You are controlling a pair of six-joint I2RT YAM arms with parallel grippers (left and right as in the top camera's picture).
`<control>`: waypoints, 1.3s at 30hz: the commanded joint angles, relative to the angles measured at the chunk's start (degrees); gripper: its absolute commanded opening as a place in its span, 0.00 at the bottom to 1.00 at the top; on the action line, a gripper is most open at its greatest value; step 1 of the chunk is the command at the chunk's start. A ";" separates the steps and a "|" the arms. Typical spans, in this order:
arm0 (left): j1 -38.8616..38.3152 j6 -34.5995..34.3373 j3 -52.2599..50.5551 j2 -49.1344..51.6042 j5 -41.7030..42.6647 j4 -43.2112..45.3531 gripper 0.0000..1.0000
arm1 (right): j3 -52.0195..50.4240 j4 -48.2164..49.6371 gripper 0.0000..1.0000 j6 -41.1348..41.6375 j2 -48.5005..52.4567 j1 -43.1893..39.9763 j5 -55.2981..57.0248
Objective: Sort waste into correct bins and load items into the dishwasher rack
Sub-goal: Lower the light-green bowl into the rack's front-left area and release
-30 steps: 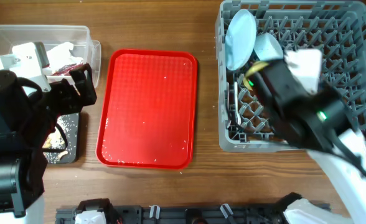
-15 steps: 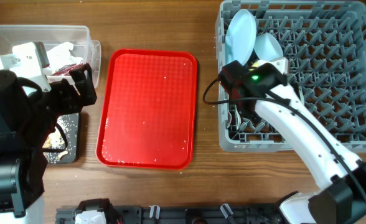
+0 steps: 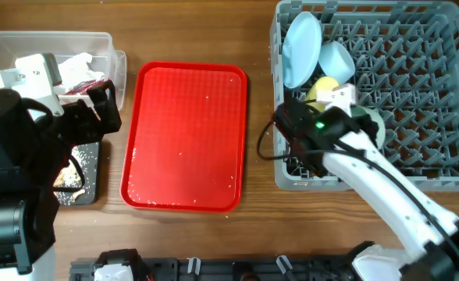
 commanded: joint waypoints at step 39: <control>0.09 1.36 0.24 -0.83 2.64 0.22 1.00 | -0.31 13.31 0.67 -19.15 16.50 8.87 -4.87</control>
